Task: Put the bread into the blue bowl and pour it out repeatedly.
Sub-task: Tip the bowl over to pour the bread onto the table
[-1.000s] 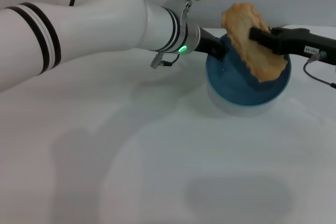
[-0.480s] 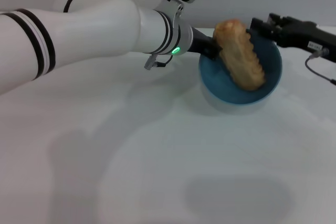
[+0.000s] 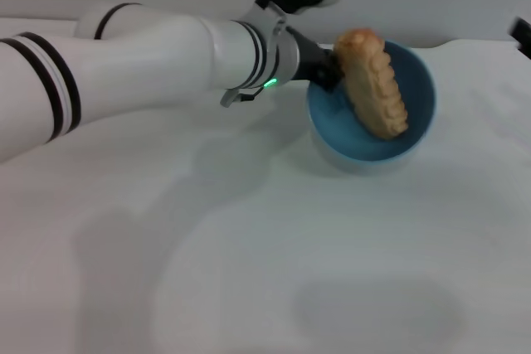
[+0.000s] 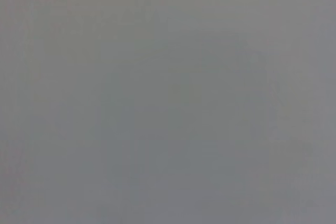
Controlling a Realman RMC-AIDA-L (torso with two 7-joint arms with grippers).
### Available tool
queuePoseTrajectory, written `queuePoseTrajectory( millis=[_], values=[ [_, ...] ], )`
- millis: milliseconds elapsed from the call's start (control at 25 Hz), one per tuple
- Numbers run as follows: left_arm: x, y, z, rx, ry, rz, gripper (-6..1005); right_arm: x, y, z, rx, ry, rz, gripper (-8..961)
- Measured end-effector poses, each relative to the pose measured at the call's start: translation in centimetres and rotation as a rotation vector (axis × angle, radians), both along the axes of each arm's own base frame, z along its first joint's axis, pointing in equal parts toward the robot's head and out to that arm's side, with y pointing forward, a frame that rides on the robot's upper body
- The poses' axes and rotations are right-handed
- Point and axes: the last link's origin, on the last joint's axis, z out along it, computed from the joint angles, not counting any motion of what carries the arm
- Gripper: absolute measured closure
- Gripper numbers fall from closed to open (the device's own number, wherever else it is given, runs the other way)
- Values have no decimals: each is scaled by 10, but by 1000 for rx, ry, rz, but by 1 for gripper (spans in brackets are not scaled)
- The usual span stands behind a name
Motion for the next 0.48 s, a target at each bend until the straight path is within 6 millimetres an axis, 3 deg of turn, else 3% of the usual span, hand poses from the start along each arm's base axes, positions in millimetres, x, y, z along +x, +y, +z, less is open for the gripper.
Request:
queuePoseTrajectory(
  millis=[240,480],
  values=[
    [31,10,-2,28,21,-128,1000,39,-34,0,51,-105,-69,330],
    [68,18,-2,38,88,-310,1000,63,-55,19,148,-68,-160,330]
  ],
)
